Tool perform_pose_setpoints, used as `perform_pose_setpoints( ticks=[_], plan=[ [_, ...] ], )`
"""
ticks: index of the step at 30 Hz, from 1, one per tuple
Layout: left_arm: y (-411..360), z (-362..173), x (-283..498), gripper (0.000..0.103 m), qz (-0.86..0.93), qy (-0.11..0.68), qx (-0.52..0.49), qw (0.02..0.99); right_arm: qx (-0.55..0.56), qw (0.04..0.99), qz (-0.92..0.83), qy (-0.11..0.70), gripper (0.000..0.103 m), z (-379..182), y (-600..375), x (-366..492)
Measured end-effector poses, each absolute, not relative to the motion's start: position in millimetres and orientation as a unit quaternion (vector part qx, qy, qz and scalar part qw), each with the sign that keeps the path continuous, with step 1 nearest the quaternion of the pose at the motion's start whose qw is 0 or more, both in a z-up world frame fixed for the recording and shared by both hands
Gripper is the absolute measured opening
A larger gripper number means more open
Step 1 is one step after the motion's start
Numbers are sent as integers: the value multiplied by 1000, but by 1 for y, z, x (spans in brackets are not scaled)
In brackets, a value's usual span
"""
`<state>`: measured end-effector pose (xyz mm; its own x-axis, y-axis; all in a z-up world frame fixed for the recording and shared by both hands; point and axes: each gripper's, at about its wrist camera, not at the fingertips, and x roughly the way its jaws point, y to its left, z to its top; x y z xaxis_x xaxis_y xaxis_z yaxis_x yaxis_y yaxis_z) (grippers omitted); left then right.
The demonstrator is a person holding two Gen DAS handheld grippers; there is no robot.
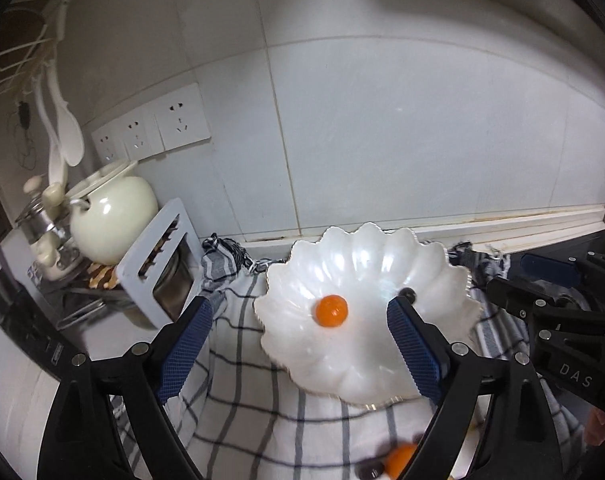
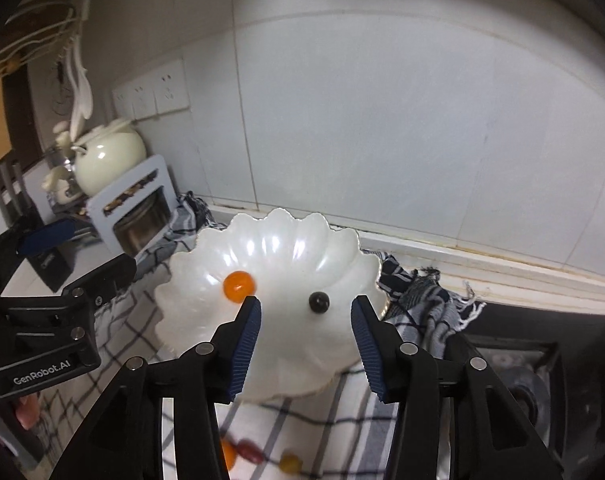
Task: Organize fruits
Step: 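Lift both grippers out of the bowl and back over the cloth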
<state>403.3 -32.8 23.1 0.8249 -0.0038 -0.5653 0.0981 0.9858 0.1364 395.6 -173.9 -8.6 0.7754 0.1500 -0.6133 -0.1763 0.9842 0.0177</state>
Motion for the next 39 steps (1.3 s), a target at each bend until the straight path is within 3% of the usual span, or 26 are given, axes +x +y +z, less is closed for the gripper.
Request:
perform_pose_setpoints(
  ticks=[19,39],
  plan=[
    [-38,42,269,91,-53,248,81,964,-11,961,87,261,48,17,-183,257],
    [-37,1,211,91,-73,303,76,947,-17,948,96,304,48,-23,-178,200]
  ],
)
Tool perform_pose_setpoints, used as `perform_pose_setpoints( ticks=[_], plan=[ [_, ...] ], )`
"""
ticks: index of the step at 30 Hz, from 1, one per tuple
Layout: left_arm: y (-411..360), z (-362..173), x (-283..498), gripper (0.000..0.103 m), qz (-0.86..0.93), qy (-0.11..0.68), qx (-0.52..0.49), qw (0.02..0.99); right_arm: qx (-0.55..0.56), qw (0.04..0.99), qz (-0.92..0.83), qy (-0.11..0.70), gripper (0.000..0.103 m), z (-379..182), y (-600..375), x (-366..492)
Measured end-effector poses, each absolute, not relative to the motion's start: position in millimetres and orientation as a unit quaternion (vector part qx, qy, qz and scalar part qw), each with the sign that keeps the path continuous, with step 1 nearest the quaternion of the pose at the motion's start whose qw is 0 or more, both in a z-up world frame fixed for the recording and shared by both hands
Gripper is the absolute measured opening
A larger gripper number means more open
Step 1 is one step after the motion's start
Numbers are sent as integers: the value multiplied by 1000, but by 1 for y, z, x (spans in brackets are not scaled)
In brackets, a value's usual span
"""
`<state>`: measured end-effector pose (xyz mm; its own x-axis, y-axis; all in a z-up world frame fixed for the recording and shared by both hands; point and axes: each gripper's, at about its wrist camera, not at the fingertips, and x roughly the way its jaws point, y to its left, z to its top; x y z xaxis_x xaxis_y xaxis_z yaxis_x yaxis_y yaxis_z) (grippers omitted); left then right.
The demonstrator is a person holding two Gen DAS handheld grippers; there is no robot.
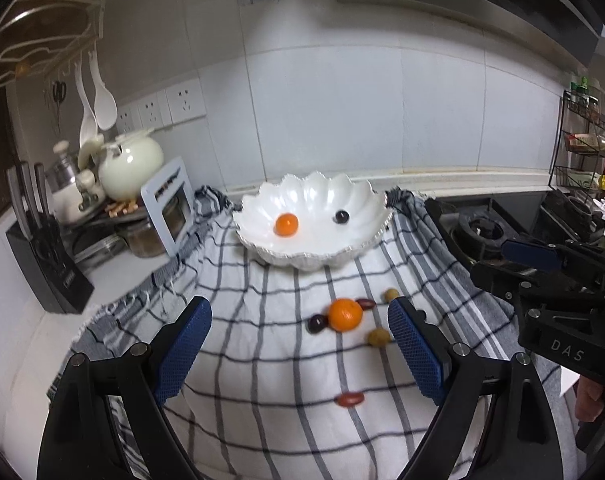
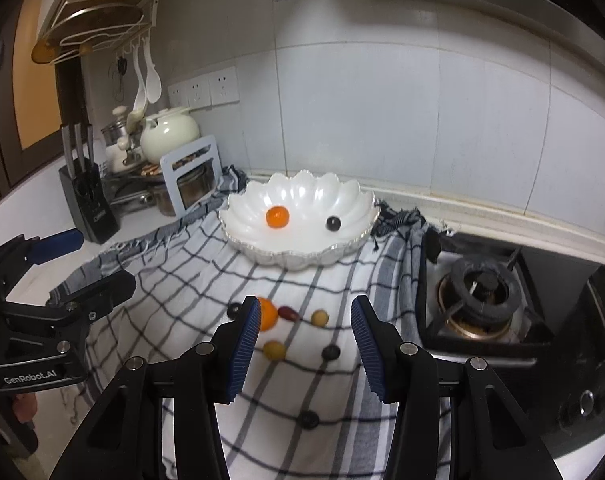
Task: Organize fruits
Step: 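Lift both grippers out of the bowl and back over the cloth, then grasp the red date with the left gripper while the right gripper grasps a blueberry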
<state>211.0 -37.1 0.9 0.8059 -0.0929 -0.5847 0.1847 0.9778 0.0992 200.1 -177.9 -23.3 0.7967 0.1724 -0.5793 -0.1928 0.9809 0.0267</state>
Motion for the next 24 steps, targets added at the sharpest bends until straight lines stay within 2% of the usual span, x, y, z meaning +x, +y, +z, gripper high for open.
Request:
perform_pose_setpoints(
  ticks=[24],
  plan=[
    [-45,-55,190,90,-85,353,63,930,-39,925,111,361,48,-82,-178,175]
  ],
)
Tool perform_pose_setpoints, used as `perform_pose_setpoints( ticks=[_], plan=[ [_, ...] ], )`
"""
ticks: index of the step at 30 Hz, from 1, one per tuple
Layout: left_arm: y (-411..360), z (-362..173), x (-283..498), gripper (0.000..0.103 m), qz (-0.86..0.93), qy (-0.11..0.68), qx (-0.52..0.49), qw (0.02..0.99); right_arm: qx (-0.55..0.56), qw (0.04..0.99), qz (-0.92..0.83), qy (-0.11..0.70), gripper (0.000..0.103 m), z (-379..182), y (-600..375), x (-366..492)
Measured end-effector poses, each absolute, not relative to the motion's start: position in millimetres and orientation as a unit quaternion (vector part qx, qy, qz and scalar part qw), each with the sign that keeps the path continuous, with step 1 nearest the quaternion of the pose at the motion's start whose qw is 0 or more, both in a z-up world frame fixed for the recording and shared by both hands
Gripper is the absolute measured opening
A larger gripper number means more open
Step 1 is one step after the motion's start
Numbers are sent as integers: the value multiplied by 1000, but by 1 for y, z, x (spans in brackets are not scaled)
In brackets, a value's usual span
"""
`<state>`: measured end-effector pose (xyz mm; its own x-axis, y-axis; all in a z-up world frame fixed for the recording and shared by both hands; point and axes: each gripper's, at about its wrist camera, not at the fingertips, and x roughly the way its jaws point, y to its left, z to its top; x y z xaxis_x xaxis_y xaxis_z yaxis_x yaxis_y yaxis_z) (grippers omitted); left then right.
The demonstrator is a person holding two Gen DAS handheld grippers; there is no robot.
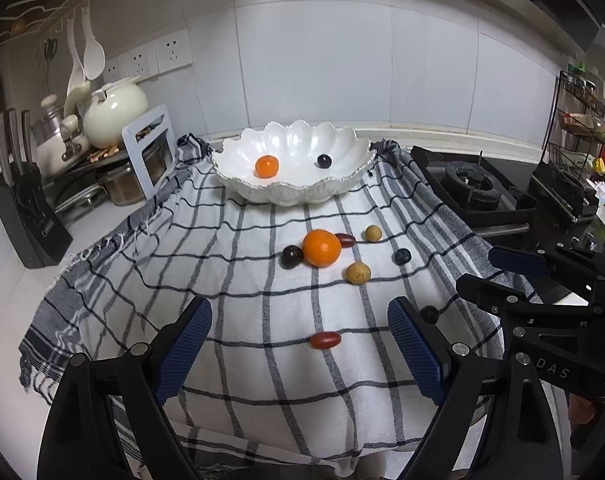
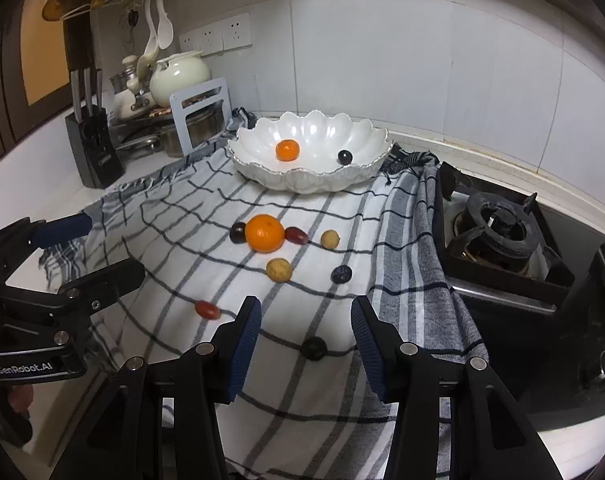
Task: Organize fruits
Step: 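Grasp the red date with the left gripper while the right gripper grasps a blueberry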
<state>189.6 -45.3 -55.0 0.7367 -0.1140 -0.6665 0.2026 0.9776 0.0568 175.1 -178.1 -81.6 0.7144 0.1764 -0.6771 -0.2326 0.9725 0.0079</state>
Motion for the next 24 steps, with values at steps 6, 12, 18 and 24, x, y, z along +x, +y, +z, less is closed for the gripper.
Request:
perform_pose_setpoints(
  ticks=[6,12,18,24],
  plan=[
    [-49,-73,190,90,-80,362,70,926,-48,922,110,369,48,-96,-177,175],
    [-54,-90,195,87,-82,374,73,921,-50,917,107,381,48,-112,-177,179],
    [-59,-110,205,80,-80,393,73,913,-58,914,109,385,47,-126,-175,182],
    [-63,-124,216,74,-79,403,64,910,-54,909,114,396,40,-140,-175,190]
  ],
)
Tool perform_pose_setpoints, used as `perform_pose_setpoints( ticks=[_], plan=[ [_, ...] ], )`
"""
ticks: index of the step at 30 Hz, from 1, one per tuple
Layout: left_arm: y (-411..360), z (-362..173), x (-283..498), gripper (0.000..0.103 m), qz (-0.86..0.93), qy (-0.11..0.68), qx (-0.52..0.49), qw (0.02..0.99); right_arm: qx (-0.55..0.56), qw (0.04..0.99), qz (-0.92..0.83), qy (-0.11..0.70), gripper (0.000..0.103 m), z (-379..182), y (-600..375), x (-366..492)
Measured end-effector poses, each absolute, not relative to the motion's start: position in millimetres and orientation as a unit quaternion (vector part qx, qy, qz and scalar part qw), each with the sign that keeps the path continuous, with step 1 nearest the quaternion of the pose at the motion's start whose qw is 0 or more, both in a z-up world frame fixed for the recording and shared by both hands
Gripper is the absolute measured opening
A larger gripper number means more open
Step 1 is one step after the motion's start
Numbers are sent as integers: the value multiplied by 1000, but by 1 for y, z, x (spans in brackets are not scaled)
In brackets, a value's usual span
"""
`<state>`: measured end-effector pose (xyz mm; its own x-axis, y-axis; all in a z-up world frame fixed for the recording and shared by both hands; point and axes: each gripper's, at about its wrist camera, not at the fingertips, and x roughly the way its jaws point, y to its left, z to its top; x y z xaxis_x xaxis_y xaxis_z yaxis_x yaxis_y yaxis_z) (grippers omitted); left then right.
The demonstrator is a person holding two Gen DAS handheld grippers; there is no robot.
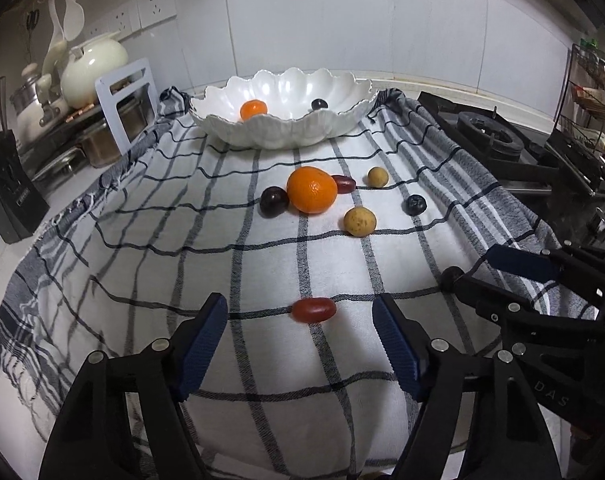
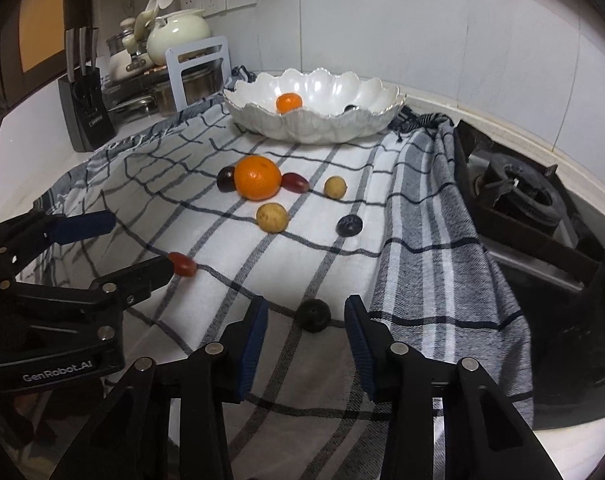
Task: Organize fruits
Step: 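Grasp the red date with the left gripper while the right gripper grasps a blueberry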
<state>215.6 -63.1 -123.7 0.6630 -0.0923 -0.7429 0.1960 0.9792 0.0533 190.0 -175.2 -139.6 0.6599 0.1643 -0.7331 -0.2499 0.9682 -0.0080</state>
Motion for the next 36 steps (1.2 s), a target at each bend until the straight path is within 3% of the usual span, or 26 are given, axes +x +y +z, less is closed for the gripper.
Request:
perform_pose_setpoints(
  ticks=[31,36],
  plan=[
    [-66,-156,236,30,-73,446,47,891,-48,898,119,421,24,-165,-178,208],
    [-66,-152,235,28,-73,441,47,893,-44,899,116,420,23,-163,-180,207]
  ],
)
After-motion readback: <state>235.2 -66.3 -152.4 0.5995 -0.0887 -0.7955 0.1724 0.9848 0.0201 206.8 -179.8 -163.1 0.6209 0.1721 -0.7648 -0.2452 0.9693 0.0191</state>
